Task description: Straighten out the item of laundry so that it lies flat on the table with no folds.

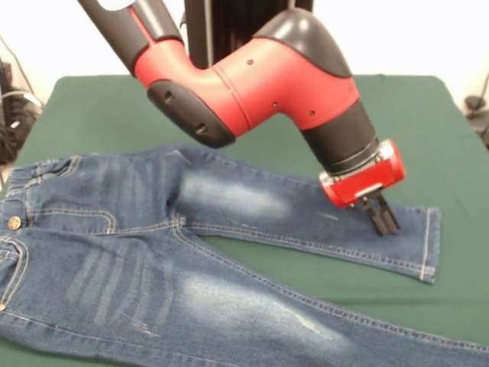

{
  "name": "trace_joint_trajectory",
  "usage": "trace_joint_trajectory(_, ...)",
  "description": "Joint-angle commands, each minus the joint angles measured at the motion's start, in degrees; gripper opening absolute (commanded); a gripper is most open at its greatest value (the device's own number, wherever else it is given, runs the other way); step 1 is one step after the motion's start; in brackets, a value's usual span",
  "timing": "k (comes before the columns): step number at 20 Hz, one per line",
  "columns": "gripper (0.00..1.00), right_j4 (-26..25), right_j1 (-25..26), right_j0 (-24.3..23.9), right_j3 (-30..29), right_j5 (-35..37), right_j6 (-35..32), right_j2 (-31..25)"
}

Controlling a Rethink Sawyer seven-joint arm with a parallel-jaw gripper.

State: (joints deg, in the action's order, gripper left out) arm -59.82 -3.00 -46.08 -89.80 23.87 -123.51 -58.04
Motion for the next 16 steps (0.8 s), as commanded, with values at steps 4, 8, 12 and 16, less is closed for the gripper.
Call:
trace_joint_trajectory(4, 0.0, -25.0, 11.47, 8.51, 15.02, -20.39, 14.94, 8.24)
trace_joint_trajectory(8, 0.0, -27.52, 9.93, 10.85, 15.75, -22.85, 9.07, 9.82)
trace_joint_trajectory(12, 0.0, -28.12, 8.55, 12.8, 16.54, -23.49, 4.86, 10.61)
trace_joint_trajectory(16, 0.0, -25.17, 8.43, 12.05, 15.8, -20.89, 6.71, 9.14)
